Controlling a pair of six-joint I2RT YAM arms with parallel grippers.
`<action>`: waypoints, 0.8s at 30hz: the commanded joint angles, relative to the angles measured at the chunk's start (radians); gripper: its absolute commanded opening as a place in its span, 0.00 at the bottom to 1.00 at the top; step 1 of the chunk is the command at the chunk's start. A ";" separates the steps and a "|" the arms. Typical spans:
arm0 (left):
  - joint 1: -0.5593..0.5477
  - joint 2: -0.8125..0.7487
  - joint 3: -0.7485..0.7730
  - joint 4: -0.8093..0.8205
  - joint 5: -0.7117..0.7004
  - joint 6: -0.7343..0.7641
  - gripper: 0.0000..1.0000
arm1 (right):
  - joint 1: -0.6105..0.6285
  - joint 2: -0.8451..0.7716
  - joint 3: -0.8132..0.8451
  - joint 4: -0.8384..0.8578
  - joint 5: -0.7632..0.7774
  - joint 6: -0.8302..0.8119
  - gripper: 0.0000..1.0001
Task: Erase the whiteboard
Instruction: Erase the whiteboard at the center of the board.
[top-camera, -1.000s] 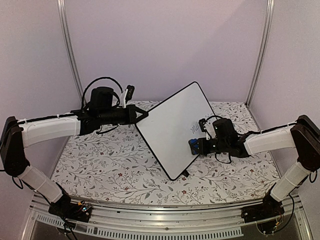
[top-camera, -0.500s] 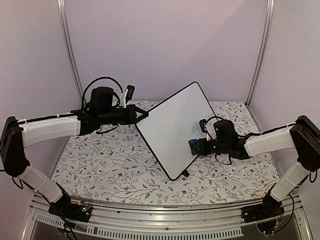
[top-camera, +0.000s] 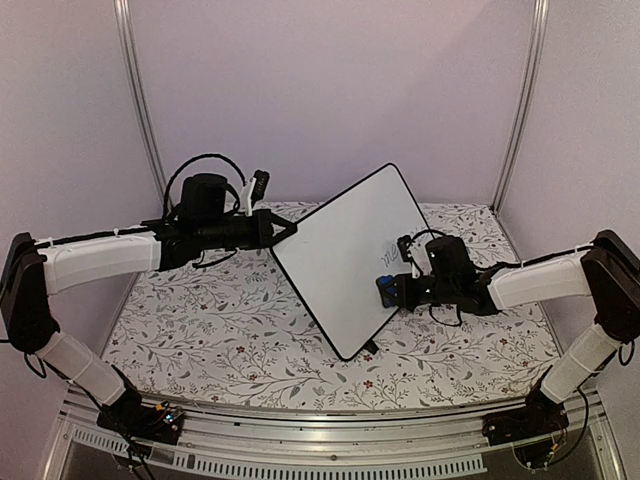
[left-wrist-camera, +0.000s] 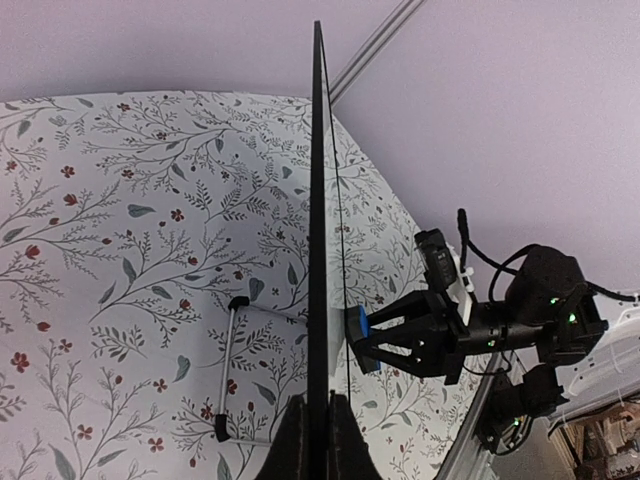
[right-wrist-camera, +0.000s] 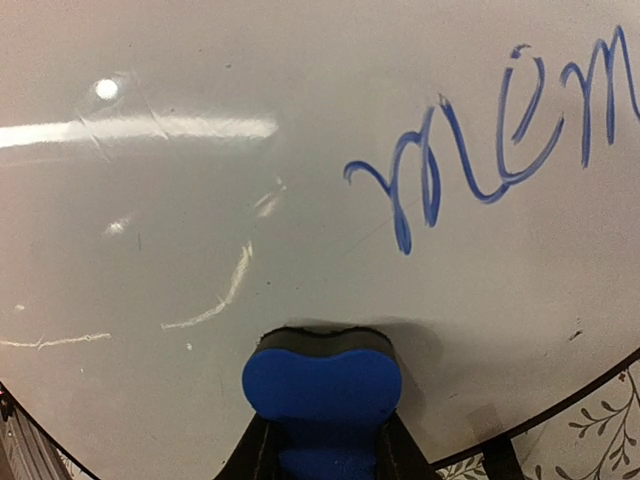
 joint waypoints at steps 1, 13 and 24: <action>-0.034 -0.010 -0.007 0.010 0.052 0.044 0.00 | 0.001 0.022 -0.040 0.013 -0.007 0.009 0.15; -0.035 -0.002 -0.007 0.010 0.052 0.044 0.00 | 0.001 0.028 0.055 -0.032 0.007 -0.024 0.16; -0.035 -0.009 -0.007 0.010 0.051 0.046 0.00 | 0.001 0.045 0.043 -0.036 -0.008 -0.026 0.16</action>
